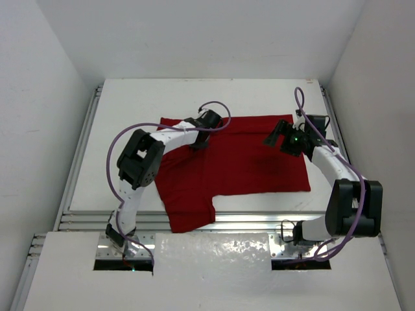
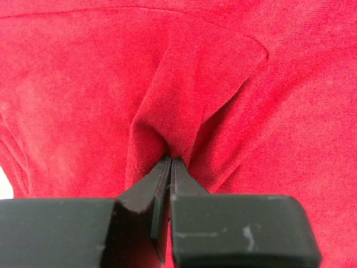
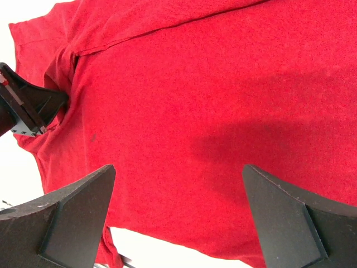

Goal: Fold and stack the t-shirts
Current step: Fold the flattened tshirt in 1/3 of the way

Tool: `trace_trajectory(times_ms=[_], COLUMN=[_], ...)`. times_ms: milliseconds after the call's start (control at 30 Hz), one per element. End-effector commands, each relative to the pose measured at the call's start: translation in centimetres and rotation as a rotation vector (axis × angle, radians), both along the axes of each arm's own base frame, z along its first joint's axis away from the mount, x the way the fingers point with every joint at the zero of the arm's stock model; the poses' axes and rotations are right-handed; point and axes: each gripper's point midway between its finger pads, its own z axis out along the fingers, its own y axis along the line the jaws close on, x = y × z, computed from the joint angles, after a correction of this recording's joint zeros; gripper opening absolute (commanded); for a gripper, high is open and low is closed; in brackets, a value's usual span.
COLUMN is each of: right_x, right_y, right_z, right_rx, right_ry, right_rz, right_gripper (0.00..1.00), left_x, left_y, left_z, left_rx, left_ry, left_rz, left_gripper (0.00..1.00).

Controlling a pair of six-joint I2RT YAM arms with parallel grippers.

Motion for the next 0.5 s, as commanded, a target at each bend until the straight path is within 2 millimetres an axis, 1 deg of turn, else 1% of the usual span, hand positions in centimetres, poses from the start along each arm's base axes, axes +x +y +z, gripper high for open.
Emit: trace_trajectory(times_ms=[0,133,167,300,400,467], right_x=[1.3,1.3,1.3,1.3,1.3,1.3], right_y=[-0.1,-0.2,-0.2,-0.2,-0.1,-0.1], right_z=[1.5,1.4,1.5,1.4,1.4,1.5], right_rx=[-0.023,-0.024,-0.024,-0.025,-0.025,-0.026], right_ry=[-0.055,-0.052,-0.052,-0.050,-0.049,-0.051], right_rz=[0.007,0.004,0.004,0.005,0.008,0.007], right_gripper=[0.97,0.97,0.97,0.97,0.97,0.97], left_x=[1.7,1.5,1.4,0.9,0.3,0.1], left_y=[0.2,-0.1,-0.5,-1.5,-2.4,-2.5], left_z=[3.0,3.3,3.4,5.2,5.7,5.7], left_rx=[-0.022,-0.042,-0.062,-0.144,-0.200,-0.209], left_ry=[-0.075,-0.073,-0.067,-0.086,-0.071,-0.065], left_rz=[0.022,0.013,0.003,-0.029,-0.064,-0.070], left_gripper=[0.00,0.00,0.00,0.00,0.00,0.00])
